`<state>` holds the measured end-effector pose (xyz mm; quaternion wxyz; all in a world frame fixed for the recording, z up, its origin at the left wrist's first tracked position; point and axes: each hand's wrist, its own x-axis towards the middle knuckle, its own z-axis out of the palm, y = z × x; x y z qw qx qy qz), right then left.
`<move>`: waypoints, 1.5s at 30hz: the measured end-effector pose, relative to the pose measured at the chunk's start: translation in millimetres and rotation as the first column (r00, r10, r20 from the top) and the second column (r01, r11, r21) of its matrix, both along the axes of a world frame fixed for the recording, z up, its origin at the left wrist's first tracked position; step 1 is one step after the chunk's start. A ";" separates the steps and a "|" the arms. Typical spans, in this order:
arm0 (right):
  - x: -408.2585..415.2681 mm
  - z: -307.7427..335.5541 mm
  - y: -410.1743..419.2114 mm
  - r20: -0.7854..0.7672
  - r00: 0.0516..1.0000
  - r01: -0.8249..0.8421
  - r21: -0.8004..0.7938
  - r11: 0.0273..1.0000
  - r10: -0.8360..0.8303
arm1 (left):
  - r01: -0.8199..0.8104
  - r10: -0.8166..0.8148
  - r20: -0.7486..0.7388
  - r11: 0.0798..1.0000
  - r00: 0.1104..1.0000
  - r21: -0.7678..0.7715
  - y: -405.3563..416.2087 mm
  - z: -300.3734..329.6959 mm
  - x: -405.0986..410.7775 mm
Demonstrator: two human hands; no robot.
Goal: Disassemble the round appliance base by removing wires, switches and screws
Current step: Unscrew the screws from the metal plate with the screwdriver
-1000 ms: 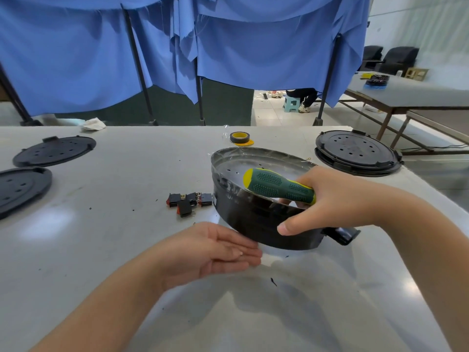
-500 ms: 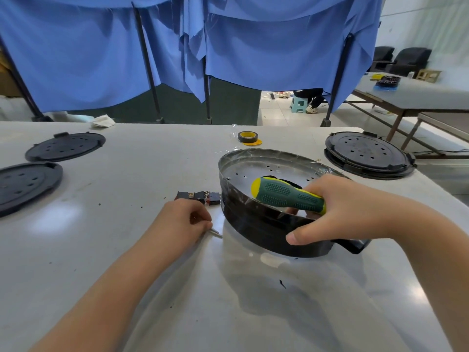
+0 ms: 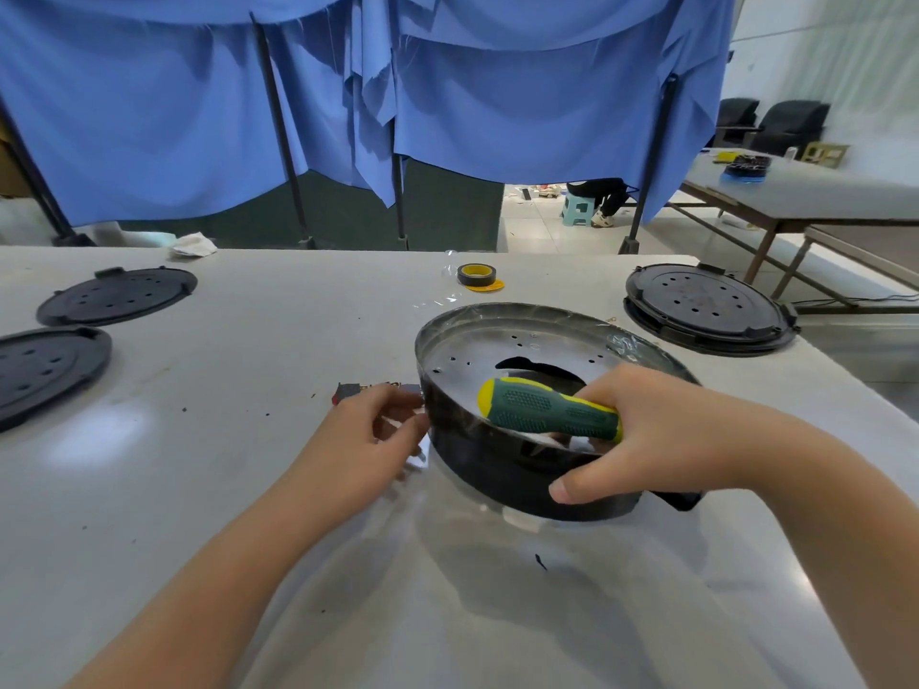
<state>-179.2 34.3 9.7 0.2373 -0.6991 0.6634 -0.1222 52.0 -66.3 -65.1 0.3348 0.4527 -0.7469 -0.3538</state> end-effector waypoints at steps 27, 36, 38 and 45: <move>-27.5 19.0 8.4 0.090 0.994 0.067 0.025 0.997 -0.069 | 0.084 0.075 -0.288 0.859 0.955 0.504 3.2 17.6 -25.6; -54.4 18.3 18.4 0.095 0.988 -0.144 0.276 0.950 0.123 | 0.059 -0.007 -0.128 0.909 0.992 0.412 -17.6 34.5 -31.0; -53.8 18.2 20.1 0.062 0.990 -0.142 0.265 0.954 0.130 | 0.062 -0.010 -0.129 0.911 0.992 0.409 -20.7 36.6 -38.7; -45.8 8.9 25.5 -0.004 0.997 -0.074 0.195 0.978 0.076 | -0.026 0.140 -0.218 0.890 0.966 0.456 -12.9 21.8 -54.3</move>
